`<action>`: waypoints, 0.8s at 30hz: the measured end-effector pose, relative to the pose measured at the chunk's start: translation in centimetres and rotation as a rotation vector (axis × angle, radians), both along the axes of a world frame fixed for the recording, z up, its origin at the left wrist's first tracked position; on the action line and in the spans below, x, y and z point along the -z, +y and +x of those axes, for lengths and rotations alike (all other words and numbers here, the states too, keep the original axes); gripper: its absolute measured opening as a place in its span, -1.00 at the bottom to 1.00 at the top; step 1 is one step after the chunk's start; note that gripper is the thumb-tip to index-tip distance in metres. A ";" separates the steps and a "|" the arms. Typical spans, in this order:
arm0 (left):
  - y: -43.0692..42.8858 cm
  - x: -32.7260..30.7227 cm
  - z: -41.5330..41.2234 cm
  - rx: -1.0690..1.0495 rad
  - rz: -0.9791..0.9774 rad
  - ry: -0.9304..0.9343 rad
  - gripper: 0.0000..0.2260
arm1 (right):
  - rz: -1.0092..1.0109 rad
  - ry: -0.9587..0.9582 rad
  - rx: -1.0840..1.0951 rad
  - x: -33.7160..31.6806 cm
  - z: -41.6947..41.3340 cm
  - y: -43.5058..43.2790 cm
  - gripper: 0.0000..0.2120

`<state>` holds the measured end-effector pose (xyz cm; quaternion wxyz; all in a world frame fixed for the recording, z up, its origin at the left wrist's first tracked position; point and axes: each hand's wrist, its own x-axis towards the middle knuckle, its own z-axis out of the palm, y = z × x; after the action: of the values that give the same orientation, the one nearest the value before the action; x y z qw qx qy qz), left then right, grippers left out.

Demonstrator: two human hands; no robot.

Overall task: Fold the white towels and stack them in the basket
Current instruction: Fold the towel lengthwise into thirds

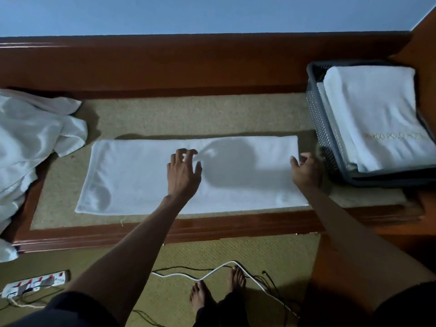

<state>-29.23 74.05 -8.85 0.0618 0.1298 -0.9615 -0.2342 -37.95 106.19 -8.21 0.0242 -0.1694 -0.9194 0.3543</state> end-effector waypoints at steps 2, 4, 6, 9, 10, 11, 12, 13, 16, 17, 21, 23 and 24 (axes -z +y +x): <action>1.6 1.4 -2.2 0.077 -0.014 -0.016 -0.63 | -0.011 -0.019 0.003 0.4 -2.5 0.2 -0.61; 3.1 2.6 -4.2 0.140 -0.027 -0.072 -0.55 | -0.031 -0.053 0.019 1.6 -5.2 0.7 -0.51; 4.2 3.6 -6.0 0.197 -0.049 -0.152 -0.48 | -0.062 -0.104 0.013 2.4 -7.1 1.0 -0.48; 5.1 4.8 -7.5 0.231 -0.092 -0.209 -0.44 | -0.089 -0.133 -0.032 3.0 -8.6 1.2 -0.63; 5.2 5.1 -7.6 0.223 -0.115 -0.208 -0.45 | -0.101 -0.109 -0.023 3.1 -9.0 1.3 -0.67; 5.3 5.3 -7.6 0.212 -0.139 -0.203 -0.45 | -0.115 -0.089 -0.015 3.3 -9.4 1.3 -0.69; 5.3 5.4 -7.4 0.201 -0.164 -0.194 -0.45 | -0.127 -0.079 -0.011 3.5 -9.7 1.4 -0.70; 5.4 5.4 -7.3 0.189 -0.189 -0.182 -0.46 | -0.137 -0.073 -0.008 3.7 -9.9 1.2 -0.70; 5.8 5.0 -7.1 0.167 -0.228 -0.152 -0.47 | -0.071 0.001 0.004 4.2 -9.4 0.4 -0.72; 5.9 4.9 -7.1 0.164 -0.237 -0.148 -0.47 | 0.010 0.117 0.010 4.4 -8.8 -0.1 -0.74; 5.9 5.1 -7.0 0.162 -0.252 -0.136 -0.47 | 0.252 0.494 -0.273 3.9 -5.1 -3.8 -0.68; 5.8 5.2 -7.0 0.160 -0.253 -0.128 -0.47 | 0.294 0.511 -0.529 5.0 -3.6 -5.7 -0.61; 5.8 5.2 -7.0 0.160 -0.256 -0.125 -0.46 | 0.313 0.460 -0.624 5.5 -3.0 -6.4 -0.57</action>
<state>-36.22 79.81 -14.09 -0.0010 0.0581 -0.9927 -0.1055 -40.91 99.76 -13.75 0.1458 0.2066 -0.9400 0.2291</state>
